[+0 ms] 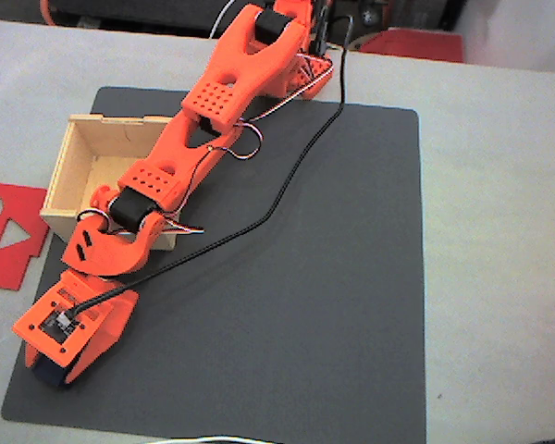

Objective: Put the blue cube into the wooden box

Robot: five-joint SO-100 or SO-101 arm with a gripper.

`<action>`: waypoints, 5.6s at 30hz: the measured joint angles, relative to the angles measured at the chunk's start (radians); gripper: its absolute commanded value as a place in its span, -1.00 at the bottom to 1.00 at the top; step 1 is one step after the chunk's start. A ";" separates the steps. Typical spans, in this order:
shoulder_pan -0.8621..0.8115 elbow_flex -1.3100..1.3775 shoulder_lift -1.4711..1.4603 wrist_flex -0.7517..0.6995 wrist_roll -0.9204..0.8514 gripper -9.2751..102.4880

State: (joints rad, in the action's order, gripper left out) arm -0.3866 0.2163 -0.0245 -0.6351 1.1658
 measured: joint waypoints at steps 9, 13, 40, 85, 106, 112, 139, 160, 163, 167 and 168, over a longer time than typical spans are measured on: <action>0.005 0.000 -0.014 0.003 0.008 -0.65; -0.006 0.003 -0.034 0.035 0.160 -0.77; -0.018 0.003 0.023 -0.219 0.256 -0.13; 0.219 0.003 0.107 -0.153 -0.314 -0.83; 0.566 0.003 0.368 -0.672 -0.606 -0.83; 0.647 0.003 0.457 -0.833 -0.713 -0.83; 0.666 0.005 1.092 -1.166 -1.074 -0.83; 0.029 -0.041 1.417 -1.169 -1.223 -0.83; -0.078 -0.196 1.442 -1.169 -1.210 -0.83; -0.152 -0.525 1.575 -1.169 -1.204 -0.83; -0.156 -0.618 1.621 -1.169 -1.204 -0.83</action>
State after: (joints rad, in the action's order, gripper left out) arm -0.5430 -0.4019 1.5969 -1.8040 -0.0383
